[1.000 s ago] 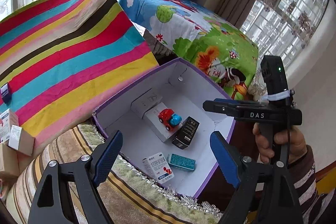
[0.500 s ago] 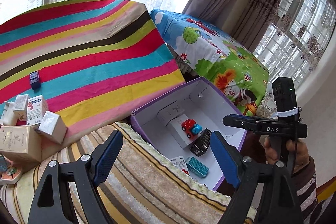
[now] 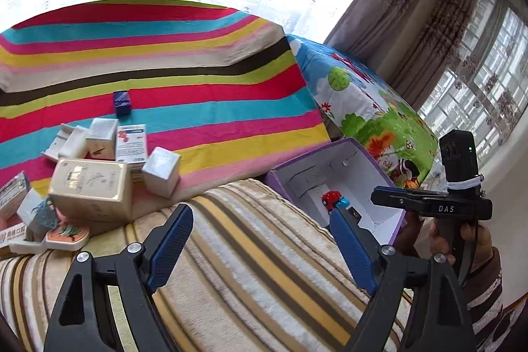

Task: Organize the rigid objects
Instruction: 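Withdraw both open tools from the purple box back to the pile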

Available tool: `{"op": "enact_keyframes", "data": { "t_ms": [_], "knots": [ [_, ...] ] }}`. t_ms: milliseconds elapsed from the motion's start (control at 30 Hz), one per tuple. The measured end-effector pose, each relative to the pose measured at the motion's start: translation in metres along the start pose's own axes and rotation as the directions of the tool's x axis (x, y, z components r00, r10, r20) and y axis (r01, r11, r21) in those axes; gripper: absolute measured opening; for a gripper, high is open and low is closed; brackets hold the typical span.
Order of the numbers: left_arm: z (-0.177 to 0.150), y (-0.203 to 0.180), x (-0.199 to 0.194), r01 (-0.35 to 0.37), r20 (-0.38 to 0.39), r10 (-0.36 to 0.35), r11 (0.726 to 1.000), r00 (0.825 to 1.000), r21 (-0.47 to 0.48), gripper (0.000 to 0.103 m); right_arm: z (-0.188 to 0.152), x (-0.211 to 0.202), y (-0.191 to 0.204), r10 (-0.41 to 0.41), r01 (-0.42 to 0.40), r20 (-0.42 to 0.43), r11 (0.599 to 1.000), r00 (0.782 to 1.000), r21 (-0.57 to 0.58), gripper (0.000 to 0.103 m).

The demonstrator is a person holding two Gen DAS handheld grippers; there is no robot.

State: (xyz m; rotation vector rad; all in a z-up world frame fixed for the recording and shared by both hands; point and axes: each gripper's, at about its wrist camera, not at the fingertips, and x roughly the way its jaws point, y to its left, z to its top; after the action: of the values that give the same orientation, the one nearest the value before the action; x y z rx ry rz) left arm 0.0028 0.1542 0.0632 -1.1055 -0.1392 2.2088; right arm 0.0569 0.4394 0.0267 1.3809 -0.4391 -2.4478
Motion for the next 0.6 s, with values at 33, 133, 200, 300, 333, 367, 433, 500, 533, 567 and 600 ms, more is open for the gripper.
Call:
{"op": "enact_keyframes", "data": {
  "t_ms": [33, 133, 200, 300, 333, 367, 433, 500, 533, 567, 600],
  "knots": [
    [-0.002, 0.010, -0.006, -0.010, 0.008, 0.010, 1.000, 1.000, -0.021, 0.086, 0.001, 0.002, 0.005, 0.004, -0.004, -0.005, 1.000, 1.000, -0.010, 0.070],
    [-0.009, 0.037, -0.023, -0.050, 0.025, 0.052, 0.996, 0.998, -0.079, 0.086, 0.002, 0.008, 0.019, 0.016, -0.017, -0.022, 0.999, 1.000, -0.035, 0.070],
    [-0.014, 0.055, -0.034, -0.074, 0.033, 0.078, 0.990, 0.996, -0.118, 0.085, 0.004, 0.014, 0.029, 0.023, -0.025, -0.037, 0.998, 0.999, -0.050, 0.070],
    [-0.022, 0.081, -0.047, -0.108, 0.038, 0.115, 0.980, 0.993, -0.170, 0.077, 0.005, 0.023, 0.042, 0.029, -0.034, -0.060, 0.997, 0.998, -0.071, 0.070],
    [-0.023, 0.088, -0.050, -0.118, 0.037, 0.127, 0.976, 0.991, -0.182, 0.072, 0.006, 0.027, 0.046, 0.034, -0.039, -0.069, 0.996, 0.997, -0.077, 0.070],
    [-0.025, 0.095, -0.053, -0.129, 0.035, 0.138, 0.972, 0.990, -0.196, 0.069, 0.006, 0.030, 0.051, 0.037, -0.044, -0.077, 0.996, 0.996, -0.082, 0.070],
    [-0.025, 0.108, -0.057, -0.157, 0.030, 0.168, 0.962, 0.985, -0.224, 0.066, 0.006, 0.037, 0.062, 0.041, -0.051, -0.094, 0.994, 0.995, -0.096, 0.070],
    [-0.023, 0.119, -0.059, -0.183, 0.025, 0.195, 0.952, 0.981, -0.248, 0.062, 0.007, 0.043, 0.073, 0.051, -0.063, -0.108, 0.991, 0.993, -0.116, 0.070],
    [-0.022, 0.124, -0.058, -0.203, 0.011, 0.213, 0.945, 0.977, -0.255, 0.060, 0.007, 0.046, 0.079, 0.056, -0.070, -0.115, 0.989, 0.992, -0.127, 0.070],
    [-0.020, 0.130, -0.056, -0.221, -0.005, 0.228, 0.939, 0.974, -0.263, 0.058, 0.007, 0.049, 0.085, 0.059, -0.076, -0.119, 0.988, 0.991, -0.136, 0.070],
    [-0.018, 0.134, -0.054, -0.232, -0.019, 0.236, 0.934, 0.972, -0.271, 0.057, 0.008, 0.052, 0.091, 0.065, -0.083, -0.125, 0.986, 0.990, -0.145, 0.070]
  ]
}}
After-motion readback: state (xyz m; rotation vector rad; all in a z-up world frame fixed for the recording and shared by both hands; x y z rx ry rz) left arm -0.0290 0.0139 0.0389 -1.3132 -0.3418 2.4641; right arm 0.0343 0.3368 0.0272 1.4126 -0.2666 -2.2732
